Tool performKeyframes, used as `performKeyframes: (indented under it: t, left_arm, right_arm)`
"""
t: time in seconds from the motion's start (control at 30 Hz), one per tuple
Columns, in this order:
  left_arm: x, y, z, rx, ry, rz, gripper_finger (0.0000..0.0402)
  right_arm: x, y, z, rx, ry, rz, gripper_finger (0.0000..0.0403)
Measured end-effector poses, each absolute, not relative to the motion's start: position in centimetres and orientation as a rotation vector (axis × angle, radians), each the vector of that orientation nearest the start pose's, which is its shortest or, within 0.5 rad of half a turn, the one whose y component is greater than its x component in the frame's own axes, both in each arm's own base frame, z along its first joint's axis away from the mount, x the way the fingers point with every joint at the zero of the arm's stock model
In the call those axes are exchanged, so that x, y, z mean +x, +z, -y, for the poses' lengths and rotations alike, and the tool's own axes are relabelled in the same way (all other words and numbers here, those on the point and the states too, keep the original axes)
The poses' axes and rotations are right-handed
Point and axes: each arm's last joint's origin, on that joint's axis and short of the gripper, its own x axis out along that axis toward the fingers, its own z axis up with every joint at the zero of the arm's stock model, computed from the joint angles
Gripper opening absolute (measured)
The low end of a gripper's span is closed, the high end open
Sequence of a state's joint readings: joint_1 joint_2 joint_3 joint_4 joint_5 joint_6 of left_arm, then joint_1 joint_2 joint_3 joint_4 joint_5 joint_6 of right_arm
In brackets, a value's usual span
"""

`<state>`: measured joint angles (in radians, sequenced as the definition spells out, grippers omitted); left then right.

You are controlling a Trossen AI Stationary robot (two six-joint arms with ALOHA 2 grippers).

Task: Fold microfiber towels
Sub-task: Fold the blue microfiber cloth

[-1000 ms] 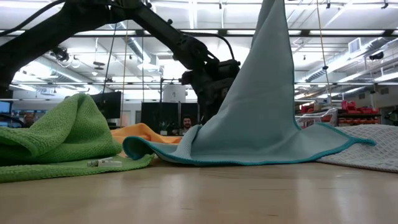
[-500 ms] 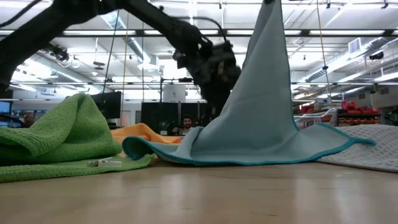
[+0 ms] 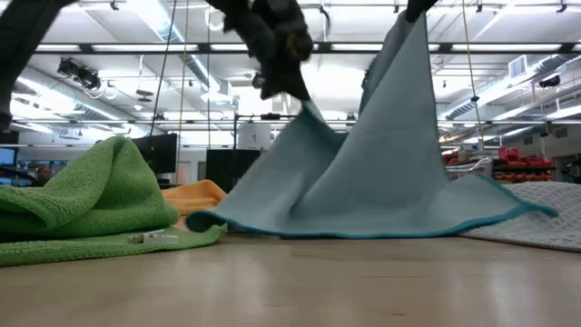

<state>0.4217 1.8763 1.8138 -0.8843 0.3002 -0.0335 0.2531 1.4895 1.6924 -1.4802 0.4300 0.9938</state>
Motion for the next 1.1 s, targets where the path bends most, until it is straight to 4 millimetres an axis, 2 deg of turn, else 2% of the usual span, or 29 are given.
performKeyframes:
  t: [0.17, 0.3, 0.47, 0.63, 0.9, 1.1]
  left_arm:
    - [34.1, 36.7, -15.0, -0.349, 0.232, -0.792, 0.0001]
    - [32.2, 39.0, -14.0, -0.350, 0.306, -0.745, 0.0001]
    - [30.7, 40.4, -12.8, -0.349, 0.398, -0.738, 0.0001]
    - [29.6, 41.2, -11.8, -0.350, 0.473, -0.734, 0.0001]
    - [28.0, 43.1, -9.8, -0.330, 0.549, -0.661, 0.0001]
    - [26.1, 44.9, -7.8, -0.342, 0.552, -0.586, 0.0001]
  right_arm:
    - [23.0, 40.0, -3.7, 0.410, -0.773, -0.899, 0.0000]
    - [22.3, 40.5, -2.4, 0.379, -0.799, -0.878, 0.0000]
    - [22.3, 40.6, -1.1, 0.317, -0.804, -0.906, 0.0000]
    - [22.3, 41.0, -0.7, 0.276, -0.777, -0.903, 0.0000]
    - [21.5, 44.4, -0.8, 0.256, -0.720, -0.797, 0.0000]
    - [20.7, 45.7, -1.7, 0.266, -0.617, -0.799, 0.0000]
